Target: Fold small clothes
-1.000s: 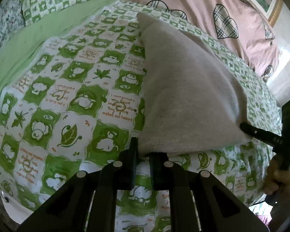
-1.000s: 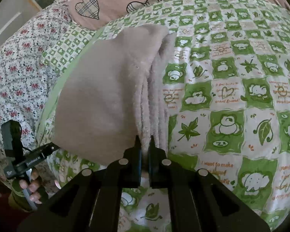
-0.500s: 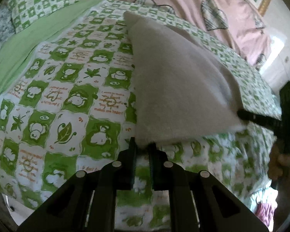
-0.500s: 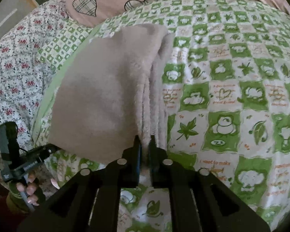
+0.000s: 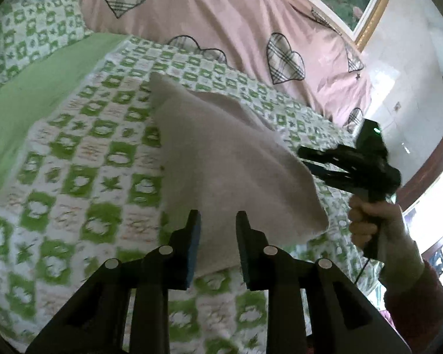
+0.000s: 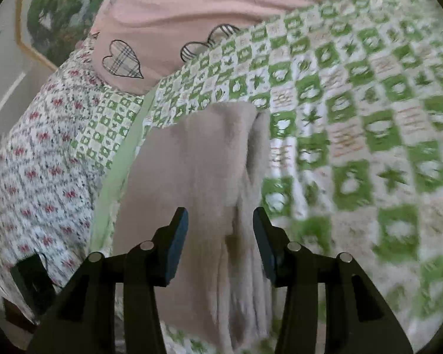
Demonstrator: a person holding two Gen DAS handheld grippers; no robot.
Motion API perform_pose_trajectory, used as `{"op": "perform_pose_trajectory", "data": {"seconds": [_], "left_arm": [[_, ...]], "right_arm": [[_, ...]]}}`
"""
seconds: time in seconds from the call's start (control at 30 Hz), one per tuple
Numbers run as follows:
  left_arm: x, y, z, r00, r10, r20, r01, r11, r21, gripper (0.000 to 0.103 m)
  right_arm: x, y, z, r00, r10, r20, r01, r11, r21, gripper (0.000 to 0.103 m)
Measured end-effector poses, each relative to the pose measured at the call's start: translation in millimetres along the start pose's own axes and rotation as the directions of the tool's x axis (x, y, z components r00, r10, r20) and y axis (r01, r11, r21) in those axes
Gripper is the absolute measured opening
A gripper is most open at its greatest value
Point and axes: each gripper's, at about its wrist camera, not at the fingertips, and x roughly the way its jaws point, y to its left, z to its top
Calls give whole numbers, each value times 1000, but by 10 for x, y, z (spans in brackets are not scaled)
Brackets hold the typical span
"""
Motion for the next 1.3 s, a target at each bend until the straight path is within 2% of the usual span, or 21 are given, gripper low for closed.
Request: {"op": "perform_pose_trajectory", "data": {"seconds": [0.03,0.07,0.1,0.17,0.23,0.37,0.43,0.53,0.6,0.67,0.73,0.8,0.87,0.93,0.97,1.0,1.1,1.3], "left_arm": [[58,-9,1,1000,-9,-7,9,1000,0,25],[119,-14,-8,1000,-24,-16,24,1000,-3,25],[199,-16,-20,999,-41,-36,40,999,-8,25],[302,-28,-41,997,-42,-66,42,999,-4,25],[401,-44,-68,995,-29,-94,31,999,12,24],[559,-63,-101,991,-15,-136,18,1000,21,24],[576,-83,-99,990,-11,-143,15,1000,27,24],[466,-143,-65,991,-12,-134,18,999,46,26],[353,-158,-36,993,-23,-112,28,998,49,29],[247,-157,-11,996,-24,-89,28,998,53,33],[185,-133,0,997,-22,-76,26,999,44,34],[160,-77,-12,997,-28,-69,30,999,28,34],[210,-27,-38,996,-18,-85,18,1000,9,34],[261,5,-91,994,-25,-102,25,1000,-1,34],[294,1,-118,994,-22,-108,22,1000,1,34],[323,-1,-149,993,-20,-114,21,1000,8,34],[402,-9,-235,991,-12,-135,15,1000,17,34],[470,-10,-240,988,3,-154,1,1000,27,34]], "right_arm": [[76,-13,30,1000,16,-20,-16,1000,11,44],[164,-2,68,999,31,-44,-30,1000,8,26],[191,29,104,999,18,-45,-18,1000,-6,15],[155,89,169,1000,7,-19,-8,999,-33,8],[84,154,240,1000,-20,21,21,997,-76,8],[298,74,209,993,-116,-12,114,988,-104,8],[323,26,175,993,-121,-10,120,989,-92,9],[145,3,134,992,-124,27,126,991,-46,13],[-101,135,65,985,-153,82,160,983,-92,13],[-278,295,-55,989,-113,99,127,981,-144,13],[-372,468,-230,995,-67,79,83,973,-215,13],[-379,565,-413,997,-62,46,72,961,-267,13],[-304,561,-610,996,-93,1,89,951,-295,13],[-213,481,-728,986,-164,-16,151,940,-307,13],[-141,372,-776,972,-235,-27,216,929,-300,13],[-112,289,-793,965,-261,-34,240,928,-286,13],[-101,66,-808,973,-226,-39,212,952,-222,12],[-119,109,-822,972,-232,-33,219,949,-228,12]]}}
